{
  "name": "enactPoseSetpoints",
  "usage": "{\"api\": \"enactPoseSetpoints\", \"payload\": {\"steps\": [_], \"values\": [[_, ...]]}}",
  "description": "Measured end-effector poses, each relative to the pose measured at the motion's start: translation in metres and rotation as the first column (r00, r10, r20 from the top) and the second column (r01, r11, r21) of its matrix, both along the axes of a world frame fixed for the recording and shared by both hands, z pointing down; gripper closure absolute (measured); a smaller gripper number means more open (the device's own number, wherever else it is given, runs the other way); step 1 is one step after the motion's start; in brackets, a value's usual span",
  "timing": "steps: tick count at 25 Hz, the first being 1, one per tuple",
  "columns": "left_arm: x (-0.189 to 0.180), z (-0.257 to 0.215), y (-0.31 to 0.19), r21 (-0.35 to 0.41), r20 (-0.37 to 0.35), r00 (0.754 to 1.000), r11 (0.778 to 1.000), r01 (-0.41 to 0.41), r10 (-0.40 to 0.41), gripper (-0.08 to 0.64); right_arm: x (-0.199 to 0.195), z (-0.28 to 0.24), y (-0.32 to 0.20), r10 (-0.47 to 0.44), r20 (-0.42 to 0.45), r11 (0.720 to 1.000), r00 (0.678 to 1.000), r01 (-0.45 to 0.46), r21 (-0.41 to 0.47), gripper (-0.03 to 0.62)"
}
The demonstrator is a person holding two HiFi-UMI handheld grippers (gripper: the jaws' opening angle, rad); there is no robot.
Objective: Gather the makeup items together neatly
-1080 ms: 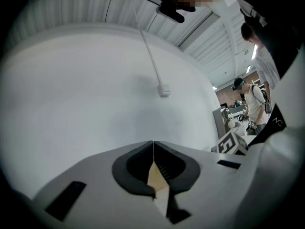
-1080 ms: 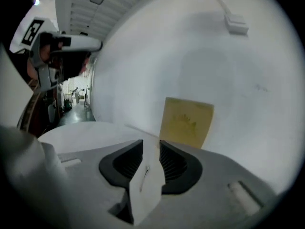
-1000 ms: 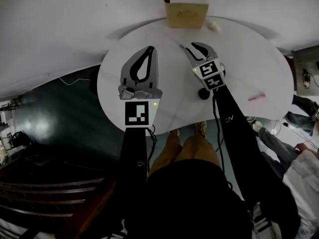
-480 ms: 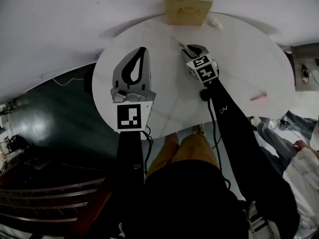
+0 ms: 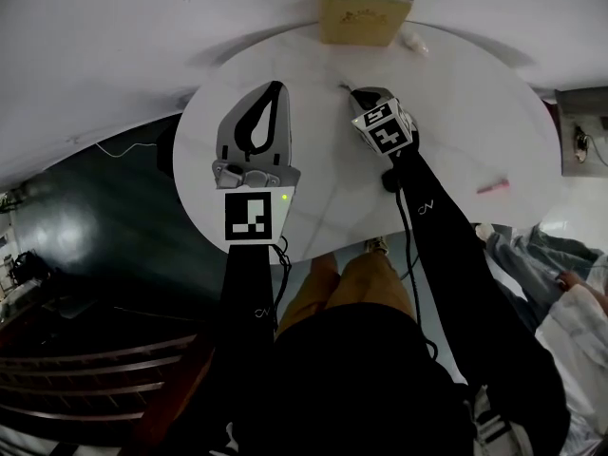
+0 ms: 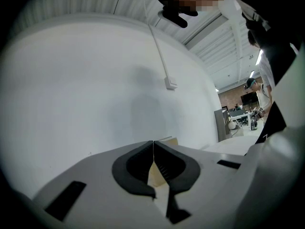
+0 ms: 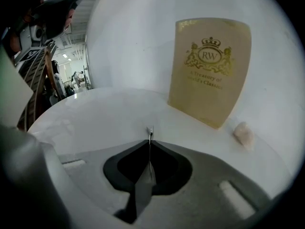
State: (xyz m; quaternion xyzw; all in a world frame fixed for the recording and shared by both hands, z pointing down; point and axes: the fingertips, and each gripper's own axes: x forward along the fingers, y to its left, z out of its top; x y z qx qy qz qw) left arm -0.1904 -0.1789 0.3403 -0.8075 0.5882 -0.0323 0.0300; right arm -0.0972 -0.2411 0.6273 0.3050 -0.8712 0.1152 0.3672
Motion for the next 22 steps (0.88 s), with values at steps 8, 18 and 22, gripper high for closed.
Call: {"api": "enactPoseSetpoints", "payload": {"steps": [8,18,22], "values": [[0.011,-0.01,0.006,0.027,0.007,1.0,0.999,-0.027,0.027,0.55,0.005,-0.055,-0.007,0.053,0.08,0.995,0.995,-0.059,0.081,0.578],[0.024,-0.058,0.028,0.141,0.034,0.999,0.99,-0.025,0.021,0.551,0.057,-0.219,0.001,0.239,0.392,0.911,0.888,-0.345,0.225,0.578],[0.027,-0.059,0.034,0.153,0.051,0.999,0.988,-0.018,0.01,0.551,0.064,-0.261,0.022,0.255,0.491,0.882,0.833,-0.408,0.234,0.578]]}}
